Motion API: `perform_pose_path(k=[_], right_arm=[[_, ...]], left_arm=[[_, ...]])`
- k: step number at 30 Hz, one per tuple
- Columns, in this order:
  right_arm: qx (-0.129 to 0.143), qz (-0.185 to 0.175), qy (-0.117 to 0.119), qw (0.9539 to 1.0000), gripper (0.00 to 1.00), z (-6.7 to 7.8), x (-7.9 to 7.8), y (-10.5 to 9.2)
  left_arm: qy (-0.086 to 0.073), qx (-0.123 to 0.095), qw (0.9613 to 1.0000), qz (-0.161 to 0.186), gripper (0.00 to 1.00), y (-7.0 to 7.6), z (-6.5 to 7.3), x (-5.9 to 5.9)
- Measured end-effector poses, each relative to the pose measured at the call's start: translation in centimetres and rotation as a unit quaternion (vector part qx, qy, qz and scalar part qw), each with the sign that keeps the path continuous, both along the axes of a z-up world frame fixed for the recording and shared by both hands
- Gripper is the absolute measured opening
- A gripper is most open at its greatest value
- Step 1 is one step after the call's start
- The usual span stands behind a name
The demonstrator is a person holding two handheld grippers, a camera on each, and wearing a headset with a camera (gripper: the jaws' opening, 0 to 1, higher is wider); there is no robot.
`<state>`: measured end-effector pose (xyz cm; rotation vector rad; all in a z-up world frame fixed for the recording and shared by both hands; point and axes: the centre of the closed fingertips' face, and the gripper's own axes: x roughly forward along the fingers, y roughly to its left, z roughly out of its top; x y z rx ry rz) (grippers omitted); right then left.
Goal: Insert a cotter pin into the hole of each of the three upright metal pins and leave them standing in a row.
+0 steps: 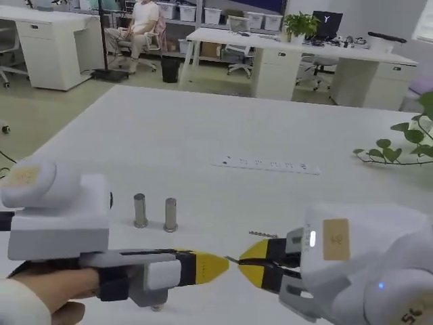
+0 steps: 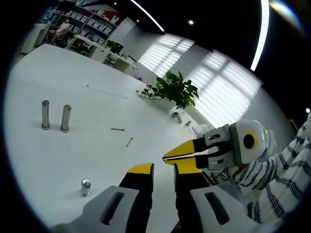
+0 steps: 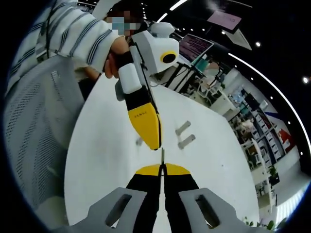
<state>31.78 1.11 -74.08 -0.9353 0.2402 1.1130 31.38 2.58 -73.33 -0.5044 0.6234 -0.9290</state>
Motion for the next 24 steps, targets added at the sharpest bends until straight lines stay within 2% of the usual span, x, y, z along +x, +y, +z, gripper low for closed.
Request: perform_pose_path(k=[8,13,18,24], right_arm=[[-0.004,0.008,-0.001,1.0,0.01,-0.18,-0.35,0.25],[-0.005,0.012,-0.001,0.9999,0.01,-0.28,-0.63,0.45],[-0.005,0.014,0.0,0.9999,0.01,-0.38,-0.75,0.55],[-0.003,0.016,0.0,0.9999,0.01,-0.39,-0.77,0.67]], left_arm=[[0.007,-0.01,0.9999,-0.005,0.11,-0.37,0.09,-0.13],[0.01,-0.011,0.9999,-0.009,0.06,-0.39,0.1,-0.25],[0.013,-0.011,0.9998,-0.013,0.05,-0.46,0.04,-0.43],[0.009,-0.004,0.9999,-0.014,0.03,-0.37,-0.13,-0.44]])
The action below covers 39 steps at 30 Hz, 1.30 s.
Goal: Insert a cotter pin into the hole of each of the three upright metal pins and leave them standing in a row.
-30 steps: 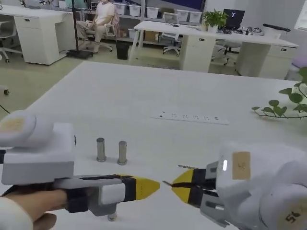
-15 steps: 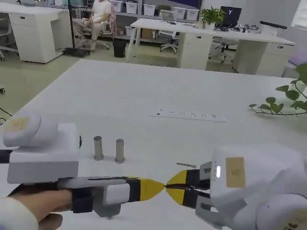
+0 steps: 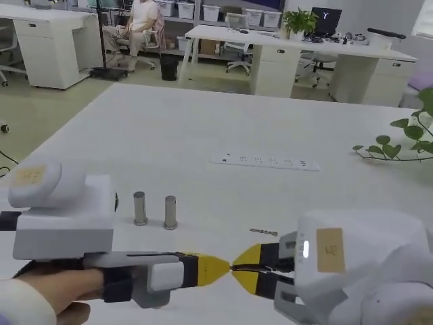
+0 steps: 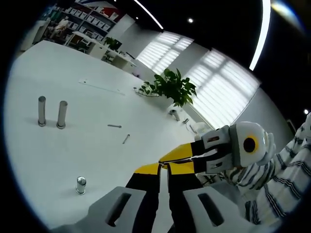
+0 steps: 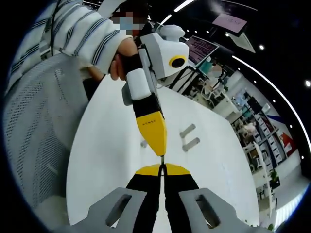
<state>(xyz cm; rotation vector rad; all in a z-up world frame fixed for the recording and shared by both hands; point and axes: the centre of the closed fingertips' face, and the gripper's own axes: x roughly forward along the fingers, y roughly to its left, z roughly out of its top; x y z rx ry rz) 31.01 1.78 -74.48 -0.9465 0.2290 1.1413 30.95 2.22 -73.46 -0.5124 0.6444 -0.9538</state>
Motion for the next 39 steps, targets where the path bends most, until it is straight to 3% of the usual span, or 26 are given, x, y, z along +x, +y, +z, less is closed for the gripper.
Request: perform_pose_path(k=[14,21,24,31,35,39], right_arm=[[0.0,0.006,-0.008,1.0,0.01,0.11,-0.21,0.42],[-0.004,0.007,-0.008,0.9999,0.01,0.07,-0.32,0.32],[-0.003,0.005,-0.006,1.0,0.01,-0.01,-0.39,0.3],[0.0,0.015,-0.006,0.9999,0.02,0.02,-0.67,0.5],[0.005,0.017,-0.009,0.9998,0.02,0.24,-0.58,0.55],[0.007,0.02,-0.008,0.9997,0.02,0.32,-0.61,0.54]], left_arm=[[0.005,0.003,1.0,0.005,0.01,0.26,-0.16,0.08],[0.022,-0.003,0.9996,0.014,0.0,0.22,-0.33,0.04],[0.018,0.0,0.9997,0.015,0.0,0.2,-0.4,-0.04],[0.029,0.002,0.9995,0.013,0.0,0.44,-0.44,-0.3],[0.018,0.002,0.9997,0.014,0.0,0.54,-0.18,-0.24],[0.021,-0.002,0.9997,0.014,0.0,0.54,-0.13,-0.25]])
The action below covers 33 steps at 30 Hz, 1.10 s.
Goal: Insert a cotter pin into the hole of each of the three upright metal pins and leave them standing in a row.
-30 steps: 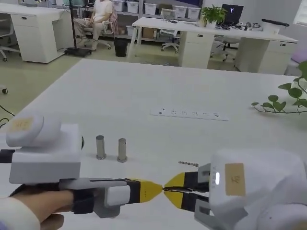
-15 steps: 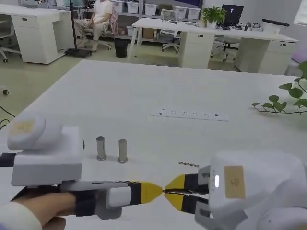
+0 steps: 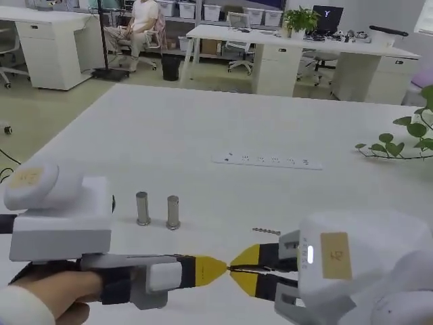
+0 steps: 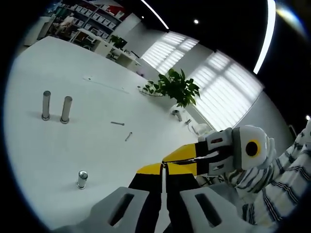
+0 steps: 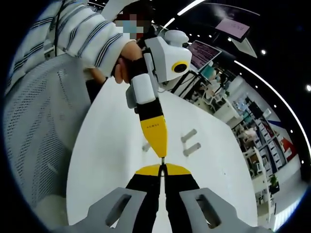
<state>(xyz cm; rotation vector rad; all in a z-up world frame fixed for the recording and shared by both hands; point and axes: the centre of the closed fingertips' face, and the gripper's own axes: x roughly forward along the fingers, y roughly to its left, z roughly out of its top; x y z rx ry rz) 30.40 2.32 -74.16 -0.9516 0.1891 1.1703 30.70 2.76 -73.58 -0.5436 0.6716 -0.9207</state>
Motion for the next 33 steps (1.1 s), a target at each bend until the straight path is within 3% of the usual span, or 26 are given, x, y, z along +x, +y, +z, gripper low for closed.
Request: perform_pose_path(k=[6,9,13,17,20,22,26,28,33], right_arm=[[0.008,0.014,-0.002,0.9999,0.03,0.1,-0.3,0.2],[0.016,0.018,0.002,0.9997,0.11,0.1,-0.4,0.5],[0.014,0.014,-0.004,0.9998,0.13,0.1,-0.2,0.3],[0.028,0.01,0.019,0.9994,0.16,0.3,-0.3,0.1],[0.049,0.008,0.064,0.9967,0.16,0.1,-0.8,0.0],[0.055,-0.001,0.072,0.9959,0.16,0.1,-0.6,-0.4],[0.101,-0.02,0.138,0.9851,0.17,0.2,-1.0,-0.5],[0.113,-0.024,0.159,0.9805,0.17,0.2,-1.0,-0.8],[0.139,-0.017,0.22,0.9653,0.18,0.4,-2.0,-1.1]], left_arm=[[0.002,-0.006,1.0,-0.004,0.0,0.1,0.0,-0.2],[0.004,-0.019,0.9998,-0.004,0.0,0.1,0.3,-0.2],[0.005,-0.027,0.9996,-0.001,0.0,0.1,0.3,-0.3],[-0.004,-0.026,0.9997,-0.003,0.0,0.2,0.2,-0.5],[-0.012,-0.02,0.9997,-0.008,0.0,0.2,0.2,-0.7],[-0.021,-0.017,0.9995,-0.013,0.0,0.3,0.2,-0.9],[-0.052,-0.008,0.998,-0.036,0.0,0.3,0.5,-1.4],[-0.077,-0.008,0.9958,-0.049,0.0,0.2,0.9,-1.8],[-0.109,-0.004,0.9908,-0.079,0.0,0.0,1.4,-2.7]])
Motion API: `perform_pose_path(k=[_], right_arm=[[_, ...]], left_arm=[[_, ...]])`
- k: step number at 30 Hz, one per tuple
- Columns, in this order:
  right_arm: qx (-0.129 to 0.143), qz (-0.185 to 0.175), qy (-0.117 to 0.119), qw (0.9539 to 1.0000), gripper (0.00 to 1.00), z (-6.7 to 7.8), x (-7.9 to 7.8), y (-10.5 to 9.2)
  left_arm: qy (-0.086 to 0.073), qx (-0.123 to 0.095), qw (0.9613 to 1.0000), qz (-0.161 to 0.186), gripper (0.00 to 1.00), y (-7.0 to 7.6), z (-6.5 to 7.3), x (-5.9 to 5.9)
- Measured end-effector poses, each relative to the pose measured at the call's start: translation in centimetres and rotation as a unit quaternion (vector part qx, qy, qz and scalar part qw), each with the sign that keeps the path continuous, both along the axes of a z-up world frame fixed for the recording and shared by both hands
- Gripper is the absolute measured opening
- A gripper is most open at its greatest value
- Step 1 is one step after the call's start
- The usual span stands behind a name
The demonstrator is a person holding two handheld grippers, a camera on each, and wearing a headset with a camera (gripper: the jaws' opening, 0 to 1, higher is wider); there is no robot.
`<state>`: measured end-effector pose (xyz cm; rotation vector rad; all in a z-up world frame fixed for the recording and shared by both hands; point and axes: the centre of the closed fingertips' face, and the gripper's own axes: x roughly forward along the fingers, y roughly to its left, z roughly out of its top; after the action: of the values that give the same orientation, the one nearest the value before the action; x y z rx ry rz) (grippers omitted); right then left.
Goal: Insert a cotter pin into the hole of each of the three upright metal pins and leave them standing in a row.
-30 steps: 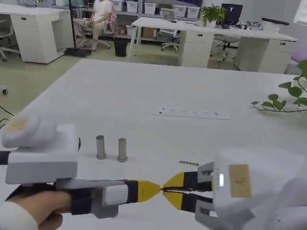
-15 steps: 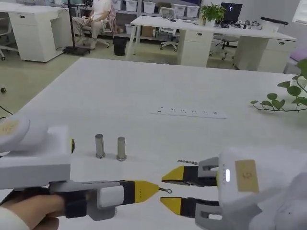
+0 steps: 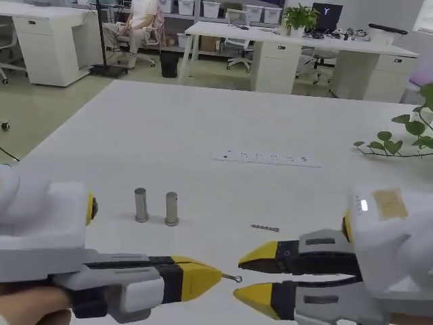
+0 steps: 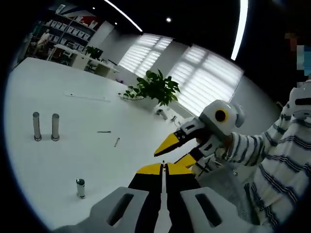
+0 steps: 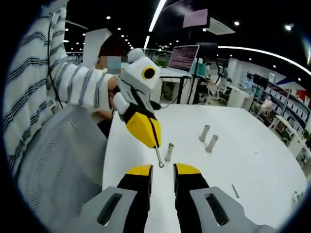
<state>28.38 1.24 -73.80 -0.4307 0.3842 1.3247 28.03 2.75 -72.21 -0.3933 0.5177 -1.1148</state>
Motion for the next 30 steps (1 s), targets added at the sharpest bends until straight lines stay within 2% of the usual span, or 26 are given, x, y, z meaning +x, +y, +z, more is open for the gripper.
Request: perform_pose_path(k=[2,4,5,7,8,11,15,18,26,28,30], right_arm=[[0.004,0.008,0.024,0.9997,0.18,-0.2,-0.6,-0.1],[0.019,0.018,0.064,0.9976,0.18,-0.2,-1.5,0.0],[0.034,0.023,0.088,0.9952,0.18,0.0,-1.9,0.2],[0.035,0.026,0.086,0.9953,0.17,0.1,-1.9,0.1],[0.035,0.029,0.089,0.995,0.17,0.1,-2.0,0.1],[0.032,0.033,0.089,0.995,0.17,0.0,-2.2,0.1],[0.036,0.043,0.101,0.9933,0.16,0.0,-2.6,0.4],[0.037,0.048,0.1,0.9932,0.14,-0.1,-2.7,0.5],[0.039,0.06,0.103,0.9921,0.1,-0.2,-3.2,0.8],[0.042,0.064,0.105,0.9915,0.1,0.0,-3.4,0.9],[0.044,0.065,0.106,0.9913,0.09,0.0,-3.5,1.0]], left_arm=[[-0.033,0.008,0.9993,-0.014,0.0,0.0,0.2,-0.2],[-0.08,0.029,0.9959,-0.029,0.0,0.0,0.2,-0.5],[-0.086,0.032,0.9951,-0.036,0.0,-0.1,0.2,-0.8],[-0.085,0.029,0.995,-0.043,0.0,-0.3,0.4,-1.1],[-0.095,0.03,0.9938,-0.049,0.0,-0.3,0.5,-1.3],[-0.11,0.032,0.9916,-0.06,0.0,-0.3,0.6,-1.6],[-0.113,0.034,0.9903,-0.073,0.0,-0.3,0.6,-2.1],[-0.114,0.031,0.99,-0.077,0.0,-0.2,0.7,-2.4],[-0.114,0.043,0.9894,-0.079,0.0,0.1,0.3,-2.5],[-0.106,0.039,0.9905,-0.078,0.0,0.0,0.3,-2.6],[-0.104,0.031,0.991,-0.078,0.0,-0.2,0.5,-2.7]])
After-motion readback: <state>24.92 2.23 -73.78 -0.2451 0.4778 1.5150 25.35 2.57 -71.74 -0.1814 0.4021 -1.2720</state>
